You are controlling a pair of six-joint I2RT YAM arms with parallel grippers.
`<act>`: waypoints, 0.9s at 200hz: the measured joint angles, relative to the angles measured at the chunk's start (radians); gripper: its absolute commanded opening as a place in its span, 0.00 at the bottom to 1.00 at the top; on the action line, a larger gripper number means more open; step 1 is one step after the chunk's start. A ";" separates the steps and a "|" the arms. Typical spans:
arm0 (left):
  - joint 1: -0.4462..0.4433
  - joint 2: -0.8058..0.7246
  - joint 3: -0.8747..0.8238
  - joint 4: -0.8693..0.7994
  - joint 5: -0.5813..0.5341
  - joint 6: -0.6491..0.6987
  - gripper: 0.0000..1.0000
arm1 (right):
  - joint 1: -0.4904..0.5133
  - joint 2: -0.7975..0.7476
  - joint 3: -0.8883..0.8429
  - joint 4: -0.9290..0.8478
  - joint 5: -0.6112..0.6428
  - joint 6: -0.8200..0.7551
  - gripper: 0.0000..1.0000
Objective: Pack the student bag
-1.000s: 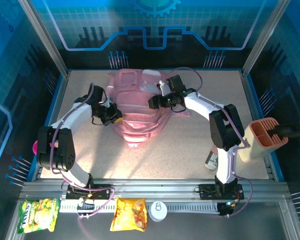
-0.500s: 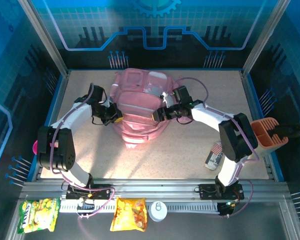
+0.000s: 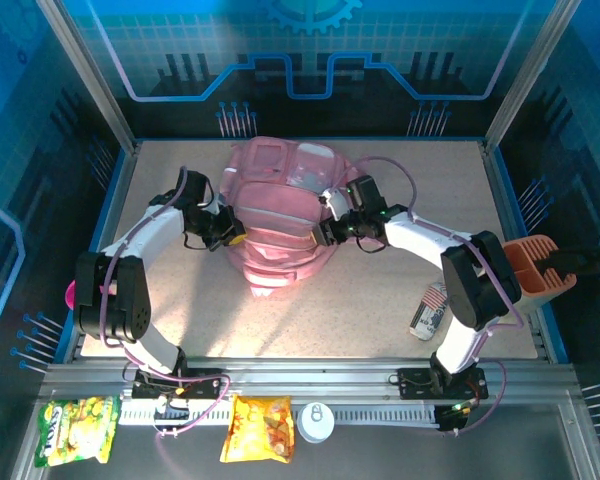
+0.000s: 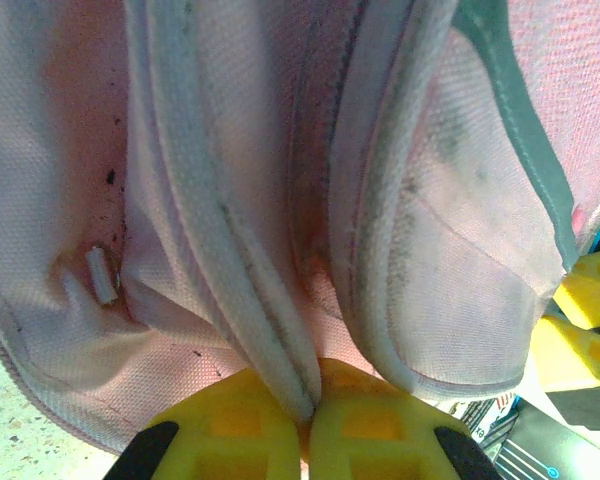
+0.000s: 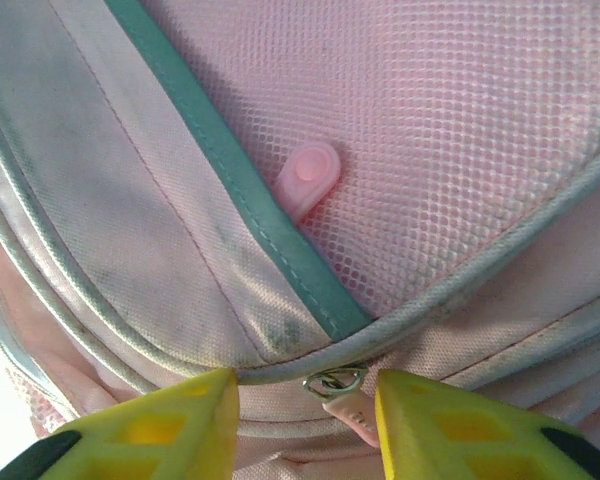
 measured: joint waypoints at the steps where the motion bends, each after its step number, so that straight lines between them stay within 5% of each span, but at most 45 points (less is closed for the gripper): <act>1: 0.000 0.000 0.000 0.000 0.000 0.000 0.03 | 0.000 0.000 0.000 0.000 0.002 -0.001 0.40; 87: 0.000 0.007 0.008 -0.002 0.005 -0.004 0.03 | 0.014 0.001 0.000 -0.017 0.073 -0.115 0.58; 150: 0.000 0.008 0.011 -0.004 0.008 -0.006 0.03 | 0.020 0.031 0.011 -0.023 0.095 -0.149 0.44; 180: 0.000 0.010 0.011 -0.003 0.010 -0.008 0.03 | 0.021 0.042 0.026 -0.031 0.106 -0.161 0.20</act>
